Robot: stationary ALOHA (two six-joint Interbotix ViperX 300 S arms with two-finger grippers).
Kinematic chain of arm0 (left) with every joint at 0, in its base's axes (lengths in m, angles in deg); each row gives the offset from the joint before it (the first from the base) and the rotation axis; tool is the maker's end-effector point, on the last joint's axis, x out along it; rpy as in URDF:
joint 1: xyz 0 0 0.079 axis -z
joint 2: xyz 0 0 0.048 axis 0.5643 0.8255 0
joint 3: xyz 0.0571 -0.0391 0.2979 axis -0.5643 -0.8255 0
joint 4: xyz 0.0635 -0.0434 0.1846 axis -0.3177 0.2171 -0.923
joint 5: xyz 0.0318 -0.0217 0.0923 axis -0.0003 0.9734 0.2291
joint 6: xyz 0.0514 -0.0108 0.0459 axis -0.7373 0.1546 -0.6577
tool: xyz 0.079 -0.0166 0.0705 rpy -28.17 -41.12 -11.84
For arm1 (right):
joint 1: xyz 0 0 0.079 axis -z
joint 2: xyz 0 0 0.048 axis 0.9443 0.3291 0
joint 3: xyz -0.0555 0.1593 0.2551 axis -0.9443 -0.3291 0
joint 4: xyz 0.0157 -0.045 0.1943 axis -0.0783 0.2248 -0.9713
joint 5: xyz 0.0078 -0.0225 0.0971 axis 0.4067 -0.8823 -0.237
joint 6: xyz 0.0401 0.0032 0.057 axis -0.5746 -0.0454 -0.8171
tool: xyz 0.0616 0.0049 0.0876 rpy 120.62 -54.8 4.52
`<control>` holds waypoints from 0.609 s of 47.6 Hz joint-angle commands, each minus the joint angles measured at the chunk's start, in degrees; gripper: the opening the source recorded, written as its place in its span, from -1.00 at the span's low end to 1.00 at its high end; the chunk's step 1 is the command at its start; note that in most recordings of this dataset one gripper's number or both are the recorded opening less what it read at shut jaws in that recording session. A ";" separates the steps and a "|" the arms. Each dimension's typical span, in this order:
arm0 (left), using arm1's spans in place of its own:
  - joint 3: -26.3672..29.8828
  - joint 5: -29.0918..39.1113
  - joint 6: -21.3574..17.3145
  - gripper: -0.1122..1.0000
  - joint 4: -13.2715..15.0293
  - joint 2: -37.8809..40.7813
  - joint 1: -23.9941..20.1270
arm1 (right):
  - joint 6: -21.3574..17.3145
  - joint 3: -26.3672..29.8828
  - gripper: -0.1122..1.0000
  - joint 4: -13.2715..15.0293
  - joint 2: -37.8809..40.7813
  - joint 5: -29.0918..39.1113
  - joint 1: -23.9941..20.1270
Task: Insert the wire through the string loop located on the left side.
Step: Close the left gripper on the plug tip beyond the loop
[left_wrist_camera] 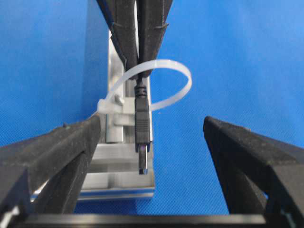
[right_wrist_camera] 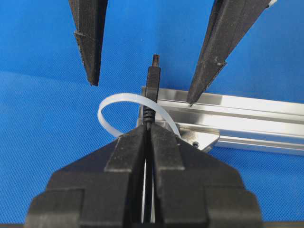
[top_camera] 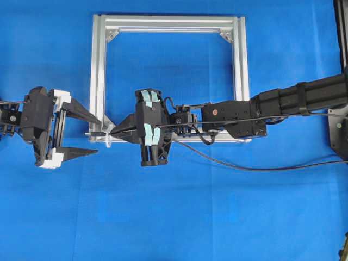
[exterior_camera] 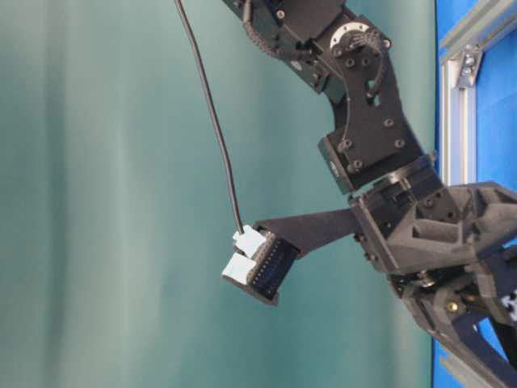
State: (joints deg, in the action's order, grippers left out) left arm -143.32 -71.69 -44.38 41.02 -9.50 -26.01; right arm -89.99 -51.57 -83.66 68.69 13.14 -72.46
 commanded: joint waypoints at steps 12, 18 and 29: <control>0.62 -0.26 0.00 0.82 -0.09 -0.35 0.00 | -0.09 0.70 -0.80 0.00 -1.14 -0.26 0.18; 0.62 -0.26 0.00 0.82 -0.09 -0.35 -0.09 | 0.00 0.79 -0.80 0.00 -1.14 -0.26 0.18; 0.62 -0.18 0.00 0.80 -0.09 -0.35 -0.09 | 0.00 0.79 -0.80 0.00 -1.14 -0.26 0.09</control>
State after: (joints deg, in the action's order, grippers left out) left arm -143.32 -71.61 -44.38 41.11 -9.50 -26.01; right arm -89.99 -51.57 -83.66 68.60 13.14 -72.46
